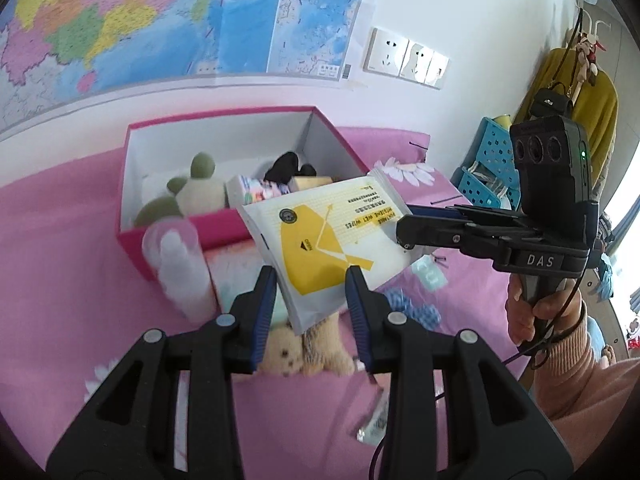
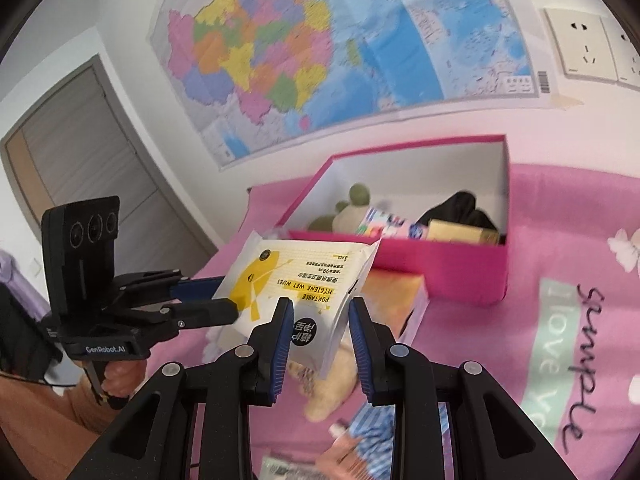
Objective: Organize soft objects
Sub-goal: 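Carry the wipes pack over the pink box and open the right gripper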
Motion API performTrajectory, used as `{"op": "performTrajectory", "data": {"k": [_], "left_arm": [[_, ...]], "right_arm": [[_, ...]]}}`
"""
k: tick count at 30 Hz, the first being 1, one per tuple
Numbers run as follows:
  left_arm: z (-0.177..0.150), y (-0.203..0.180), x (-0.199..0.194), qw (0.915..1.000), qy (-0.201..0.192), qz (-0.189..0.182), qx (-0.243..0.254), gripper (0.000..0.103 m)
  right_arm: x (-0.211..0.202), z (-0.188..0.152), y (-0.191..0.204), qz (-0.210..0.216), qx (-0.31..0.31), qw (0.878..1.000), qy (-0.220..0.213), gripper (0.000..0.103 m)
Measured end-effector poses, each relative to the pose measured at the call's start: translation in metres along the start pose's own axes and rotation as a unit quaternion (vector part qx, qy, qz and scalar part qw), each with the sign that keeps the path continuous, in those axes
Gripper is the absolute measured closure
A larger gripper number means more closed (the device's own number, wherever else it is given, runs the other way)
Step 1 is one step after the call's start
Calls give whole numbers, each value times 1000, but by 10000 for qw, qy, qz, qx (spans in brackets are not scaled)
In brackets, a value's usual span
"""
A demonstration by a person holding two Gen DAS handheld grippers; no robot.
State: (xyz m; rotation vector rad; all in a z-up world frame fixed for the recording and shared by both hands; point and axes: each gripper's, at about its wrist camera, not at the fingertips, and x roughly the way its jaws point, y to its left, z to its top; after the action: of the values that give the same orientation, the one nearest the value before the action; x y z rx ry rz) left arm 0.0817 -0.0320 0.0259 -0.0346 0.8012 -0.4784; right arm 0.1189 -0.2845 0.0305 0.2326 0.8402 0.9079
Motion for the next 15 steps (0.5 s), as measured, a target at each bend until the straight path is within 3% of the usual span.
{"op": "performTrajectory", "data": {"k": [15], "left_arm": [[62, 7, 42, 9997, 92, 229, 59, 65]], "right_arm": [[15, 58, -42, -228, 222, 9992, -230, 74]]}}
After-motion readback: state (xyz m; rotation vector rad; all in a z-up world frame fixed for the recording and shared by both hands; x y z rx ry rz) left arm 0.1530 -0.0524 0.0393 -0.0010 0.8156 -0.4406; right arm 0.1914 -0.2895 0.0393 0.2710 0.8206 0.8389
